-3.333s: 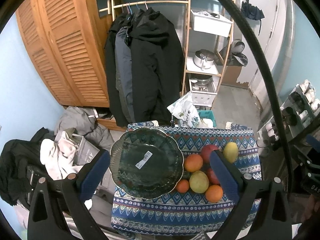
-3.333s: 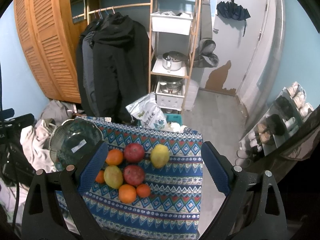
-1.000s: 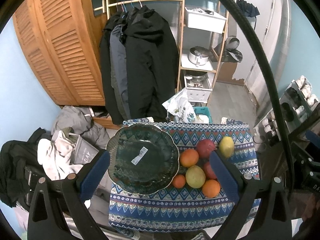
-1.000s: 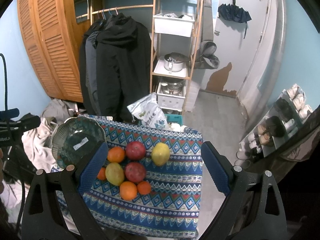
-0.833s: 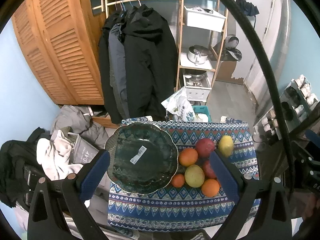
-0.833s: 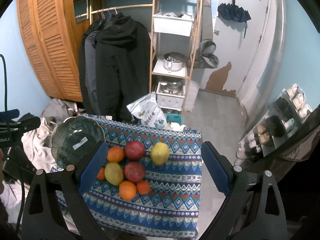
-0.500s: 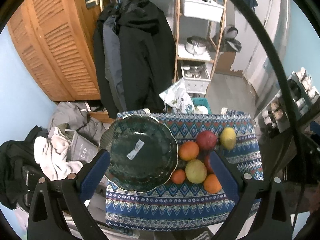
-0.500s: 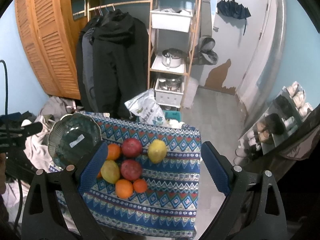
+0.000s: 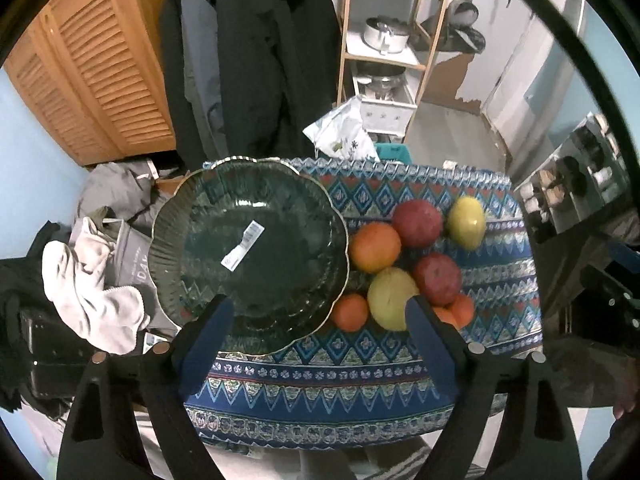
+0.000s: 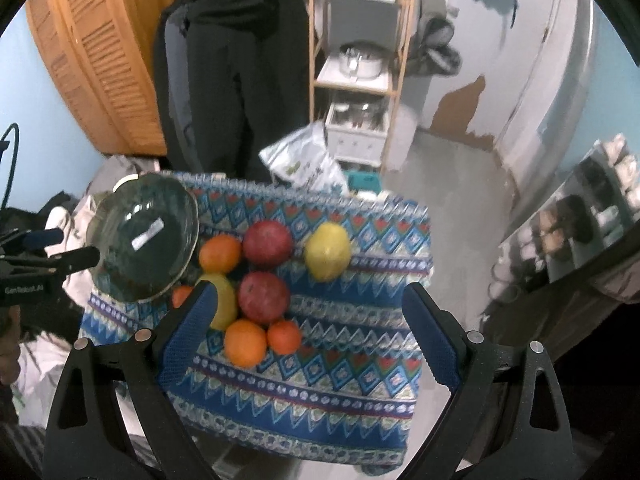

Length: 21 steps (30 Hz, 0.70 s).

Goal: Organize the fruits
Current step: 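Lower the right tool toward a small orange while the left tool approaches a red apple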

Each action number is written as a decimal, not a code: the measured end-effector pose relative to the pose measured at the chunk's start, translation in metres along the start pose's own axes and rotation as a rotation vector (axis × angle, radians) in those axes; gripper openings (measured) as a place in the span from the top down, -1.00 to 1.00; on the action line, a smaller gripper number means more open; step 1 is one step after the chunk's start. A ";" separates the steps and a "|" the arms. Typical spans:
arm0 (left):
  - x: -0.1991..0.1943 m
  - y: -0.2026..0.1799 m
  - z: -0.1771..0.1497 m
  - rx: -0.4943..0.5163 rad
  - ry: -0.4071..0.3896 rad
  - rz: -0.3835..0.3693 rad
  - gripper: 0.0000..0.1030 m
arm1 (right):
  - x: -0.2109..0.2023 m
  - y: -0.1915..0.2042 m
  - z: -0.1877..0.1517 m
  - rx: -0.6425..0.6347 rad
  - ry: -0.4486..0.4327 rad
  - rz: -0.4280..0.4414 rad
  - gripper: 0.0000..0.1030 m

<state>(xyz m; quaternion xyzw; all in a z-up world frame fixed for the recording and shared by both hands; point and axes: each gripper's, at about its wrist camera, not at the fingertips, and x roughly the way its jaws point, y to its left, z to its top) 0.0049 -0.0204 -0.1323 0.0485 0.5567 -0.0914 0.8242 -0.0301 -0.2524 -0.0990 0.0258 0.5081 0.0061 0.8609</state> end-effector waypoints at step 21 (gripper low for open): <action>0.080 -0.021 -0.042 0.051 0.138 -0.048 -0.72 | 0.123 0.000 -0.064 0.008 0.265 0.066 -0.66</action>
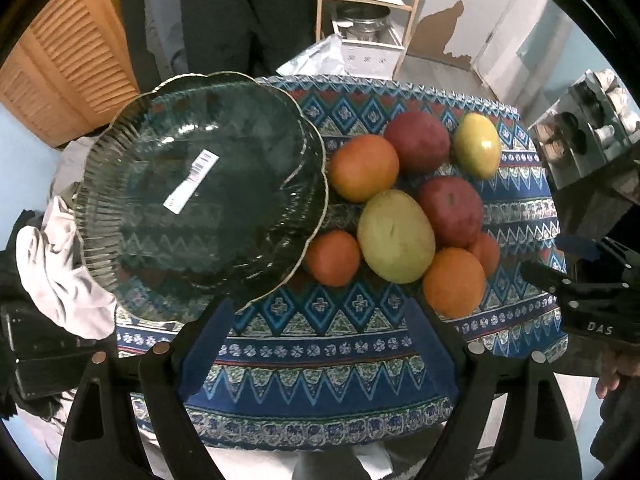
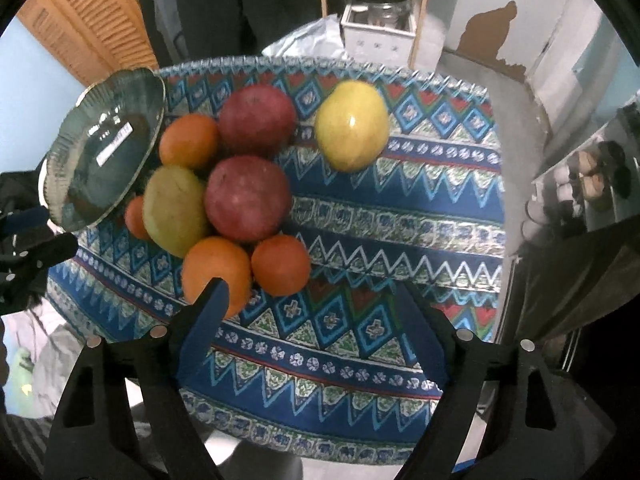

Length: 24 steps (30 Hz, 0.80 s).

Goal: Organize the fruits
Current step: 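Lower the right tool toward a small orange while the left tool approaches a red apple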

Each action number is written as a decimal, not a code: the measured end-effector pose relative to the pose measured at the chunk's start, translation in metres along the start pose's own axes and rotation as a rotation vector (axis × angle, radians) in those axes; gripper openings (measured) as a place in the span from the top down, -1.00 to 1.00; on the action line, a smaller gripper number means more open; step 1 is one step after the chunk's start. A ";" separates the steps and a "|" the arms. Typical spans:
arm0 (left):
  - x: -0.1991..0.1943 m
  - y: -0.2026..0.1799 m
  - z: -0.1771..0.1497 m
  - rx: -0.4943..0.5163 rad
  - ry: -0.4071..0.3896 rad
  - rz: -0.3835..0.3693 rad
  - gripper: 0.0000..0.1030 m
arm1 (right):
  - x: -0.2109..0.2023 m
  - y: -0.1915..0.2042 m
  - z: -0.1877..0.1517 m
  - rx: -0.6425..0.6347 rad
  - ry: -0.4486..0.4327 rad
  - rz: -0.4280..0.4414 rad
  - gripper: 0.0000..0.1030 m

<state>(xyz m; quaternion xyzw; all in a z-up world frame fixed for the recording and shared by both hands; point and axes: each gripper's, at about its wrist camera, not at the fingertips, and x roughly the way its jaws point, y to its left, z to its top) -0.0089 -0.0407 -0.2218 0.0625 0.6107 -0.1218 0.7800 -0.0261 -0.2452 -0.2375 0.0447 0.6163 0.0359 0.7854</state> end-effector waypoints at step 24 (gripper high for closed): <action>0.040 -0.010 0.019 -0.043 0.050 -0.070 -0.72 | 0.063 0.002 0.018 -0.016 0.113 0.094 -0.36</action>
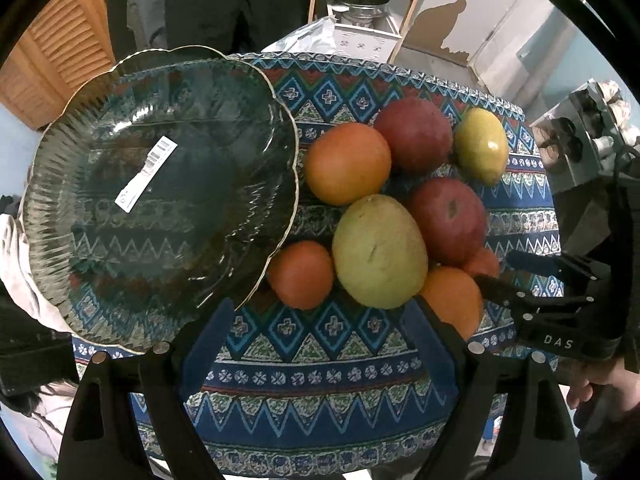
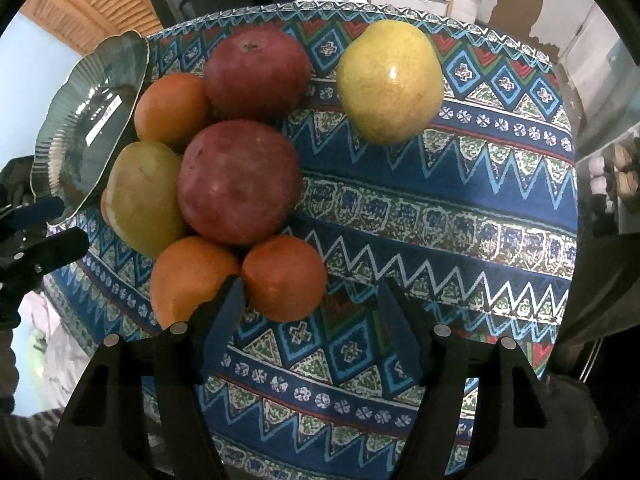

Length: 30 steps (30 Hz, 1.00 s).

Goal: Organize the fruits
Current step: 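Lower the right tool toward a small orange while the left tool approaches a red apple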

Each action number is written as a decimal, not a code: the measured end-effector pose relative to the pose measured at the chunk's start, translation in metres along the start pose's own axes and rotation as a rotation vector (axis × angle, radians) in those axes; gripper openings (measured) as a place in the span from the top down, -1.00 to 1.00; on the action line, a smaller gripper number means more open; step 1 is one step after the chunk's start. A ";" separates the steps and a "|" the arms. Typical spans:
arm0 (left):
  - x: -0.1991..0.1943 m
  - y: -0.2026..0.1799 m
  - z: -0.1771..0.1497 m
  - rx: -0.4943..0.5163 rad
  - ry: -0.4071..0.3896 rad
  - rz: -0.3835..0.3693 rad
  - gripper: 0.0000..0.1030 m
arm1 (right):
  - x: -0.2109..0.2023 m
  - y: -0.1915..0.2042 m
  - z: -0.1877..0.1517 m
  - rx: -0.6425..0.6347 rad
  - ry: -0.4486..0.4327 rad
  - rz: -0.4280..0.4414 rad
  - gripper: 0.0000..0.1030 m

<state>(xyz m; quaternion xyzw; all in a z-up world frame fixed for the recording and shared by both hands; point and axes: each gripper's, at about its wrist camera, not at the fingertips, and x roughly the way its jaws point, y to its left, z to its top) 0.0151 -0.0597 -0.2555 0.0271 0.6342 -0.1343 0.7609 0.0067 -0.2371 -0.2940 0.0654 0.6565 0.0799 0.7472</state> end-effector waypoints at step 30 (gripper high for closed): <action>0.032 -0.034 0.026 0.044 0.067 -0.034 -0.76 | -0.002 0.008 0.001 -0.045 -0.020 -0.171 0.14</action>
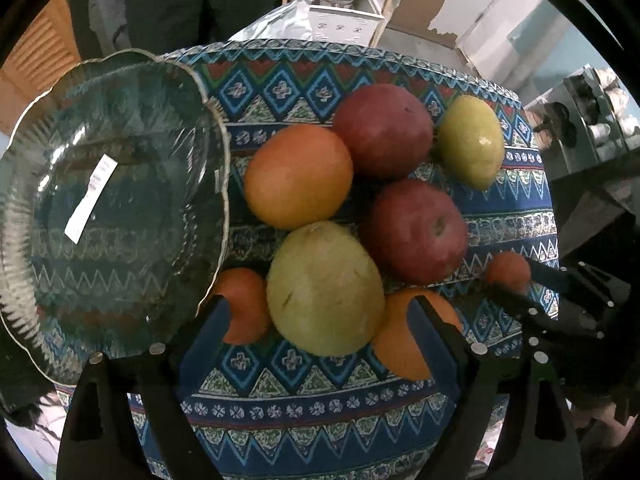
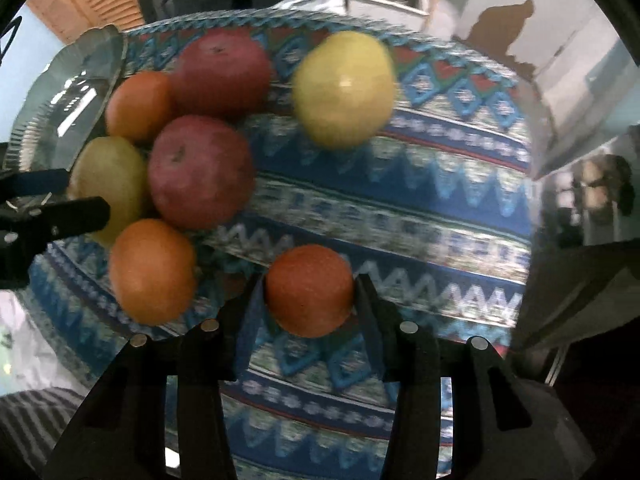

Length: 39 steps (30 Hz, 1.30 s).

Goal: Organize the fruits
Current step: 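Lower the right tool toward a small orange while the left tool approaches a red apple, then close the right tool on the small orange while the left tool grips the red apple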

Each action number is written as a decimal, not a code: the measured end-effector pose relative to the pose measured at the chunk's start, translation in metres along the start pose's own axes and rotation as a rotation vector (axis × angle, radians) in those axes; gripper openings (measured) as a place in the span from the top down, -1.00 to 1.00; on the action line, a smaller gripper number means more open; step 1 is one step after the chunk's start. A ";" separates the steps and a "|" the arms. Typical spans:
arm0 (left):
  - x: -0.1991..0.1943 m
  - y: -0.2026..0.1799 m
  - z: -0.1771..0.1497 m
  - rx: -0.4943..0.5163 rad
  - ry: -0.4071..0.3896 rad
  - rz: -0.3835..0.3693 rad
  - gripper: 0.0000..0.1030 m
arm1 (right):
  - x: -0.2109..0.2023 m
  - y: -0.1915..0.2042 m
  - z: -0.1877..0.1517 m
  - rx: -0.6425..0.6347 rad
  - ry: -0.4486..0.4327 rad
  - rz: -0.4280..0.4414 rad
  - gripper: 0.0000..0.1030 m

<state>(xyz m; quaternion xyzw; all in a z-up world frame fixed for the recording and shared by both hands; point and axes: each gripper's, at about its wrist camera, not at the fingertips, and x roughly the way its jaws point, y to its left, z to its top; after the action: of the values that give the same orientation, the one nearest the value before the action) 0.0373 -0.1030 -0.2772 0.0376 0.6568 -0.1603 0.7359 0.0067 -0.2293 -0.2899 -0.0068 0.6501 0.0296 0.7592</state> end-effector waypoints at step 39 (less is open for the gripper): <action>0.013 -0.048 0.027 -0.061 0.016 0.021 -0.82 | -0.010 -0.046 -0.011 0.061 -0.043 -0.025 0.14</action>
<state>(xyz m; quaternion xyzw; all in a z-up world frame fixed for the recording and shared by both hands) 0.0510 -0.1576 -0.2786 0.0234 0.6669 -0.1320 0.7330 -0.0032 -0.2764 -0.2830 0.0090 0.6341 0.0006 0.7732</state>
